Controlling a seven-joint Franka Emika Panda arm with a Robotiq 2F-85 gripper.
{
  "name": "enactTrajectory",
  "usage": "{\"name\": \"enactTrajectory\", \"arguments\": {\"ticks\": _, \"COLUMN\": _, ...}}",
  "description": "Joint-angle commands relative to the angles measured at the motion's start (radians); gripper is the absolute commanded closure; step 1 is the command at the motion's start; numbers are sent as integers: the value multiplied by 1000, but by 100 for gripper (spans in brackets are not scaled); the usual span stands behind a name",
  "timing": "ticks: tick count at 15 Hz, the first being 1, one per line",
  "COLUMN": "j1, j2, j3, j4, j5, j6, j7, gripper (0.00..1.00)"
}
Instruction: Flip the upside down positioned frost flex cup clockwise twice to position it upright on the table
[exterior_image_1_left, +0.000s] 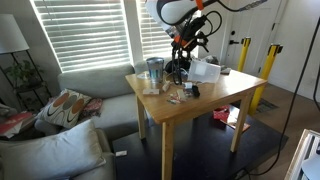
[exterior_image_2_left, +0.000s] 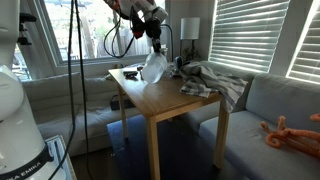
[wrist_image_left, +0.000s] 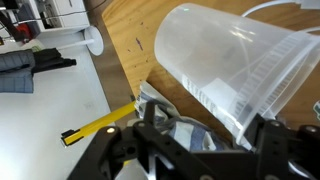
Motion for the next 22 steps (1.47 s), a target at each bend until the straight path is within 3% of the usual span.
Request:
{"name": "enactTrajectory", "arguments": {"ticks": 1, "j1": 16, "j2": 40, "j3": -19, "j4": 72, "j5": 41, "j6": -46, "j7": -39, "gripper": 48}}
{"name": "enactTrajectory", "arguments": {"ticks": 8, "j1": 15, "j2": 37, "j3": -24, "j4": 123, "j5": 83, "j6": -76, "j7": -91, "gripper": 97}}
{"name": "enactTrajectory", "arguments": {"ticks": 16, "j1": 13, "j2": 59, "j3": -48, "j4": 166, "j5": 127, "j6": -119, "j7": -125, "gripper": 100}}
{"name": "enactTrajectory", "arguments": {"ticks": 17, "j1": 13, "j2": 59, "j3": -50, "j4": 167, "j5": 132, "j6": -119, "j7": -119, "gripper": 74}}
{"name": "enactTrajectory", "arguments": {"ticks": 19, "j1": 15, "j2": 56, "j3": -52, "j4": 163, "j5": 142, "j6": -106, "j7": -100, "gripper": 68}}
{"name": "enactTrajectory", "arguments": {"ticks": 22, "j1": 20, "j2": 62, "j3": -53, "j4": 166, "j5": 146, "j6": -110, "j7": -85, "gripper": 46}}
